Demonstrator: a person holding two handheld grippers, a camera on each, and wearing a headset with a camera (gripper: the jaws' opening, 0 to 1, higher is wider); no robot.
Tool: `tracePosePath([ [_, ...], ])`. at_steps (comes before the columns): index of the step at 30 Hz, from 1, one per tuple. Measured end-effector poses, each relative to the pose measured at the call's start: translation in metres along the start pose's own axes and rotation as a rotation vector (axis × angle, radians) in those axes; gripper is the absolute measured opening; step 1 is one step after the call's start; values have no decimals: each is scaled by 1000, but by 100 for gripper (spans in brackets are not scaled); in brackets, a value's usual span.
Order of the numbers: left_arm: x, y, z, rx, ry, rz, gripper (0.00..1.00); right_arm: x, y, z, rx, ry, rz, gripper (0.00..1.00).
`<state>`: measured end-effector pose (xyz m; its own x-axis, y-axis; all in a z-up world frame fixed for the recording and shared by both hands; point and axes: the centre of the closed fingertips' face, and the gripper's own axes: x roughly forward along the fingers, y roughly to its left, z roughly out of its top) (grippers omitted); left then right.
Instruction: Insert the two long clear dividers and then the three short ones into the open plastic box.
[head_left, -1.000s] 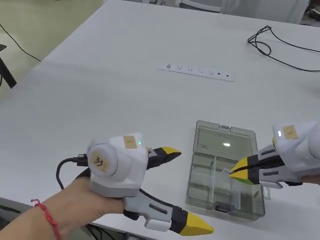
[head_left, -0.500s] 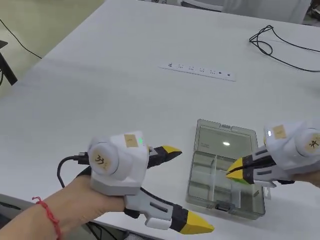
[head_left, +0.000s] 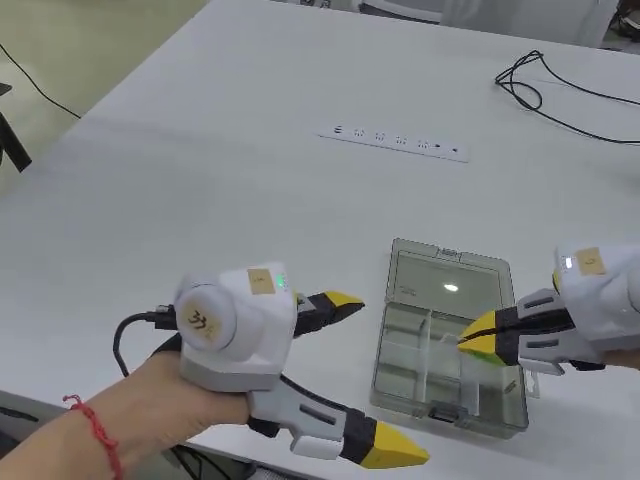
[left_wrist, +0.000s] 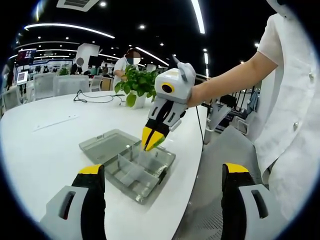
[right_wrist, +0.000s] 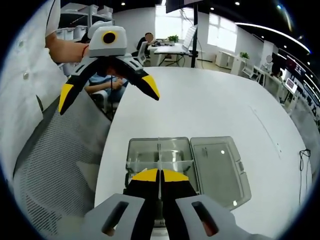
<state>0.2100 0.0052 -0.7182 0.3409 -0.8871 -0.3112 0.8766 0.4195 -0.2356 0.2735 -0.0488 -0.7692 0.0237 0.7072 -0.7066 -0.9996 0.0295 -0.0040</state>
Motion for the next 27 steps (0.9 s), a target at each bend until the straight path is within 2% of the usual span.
tracePosePath([
  [9,0,0,-1,-2,2,0,99,-2,2,4,-5,-26,-5,2],
  [19,0,-1,0,-2,3,-1,99,-4,2,9,27,-67,-17,2],
  [27,1,-2,0,-2,4,-4,99,-4,9,12,5,-63,1,2],
])
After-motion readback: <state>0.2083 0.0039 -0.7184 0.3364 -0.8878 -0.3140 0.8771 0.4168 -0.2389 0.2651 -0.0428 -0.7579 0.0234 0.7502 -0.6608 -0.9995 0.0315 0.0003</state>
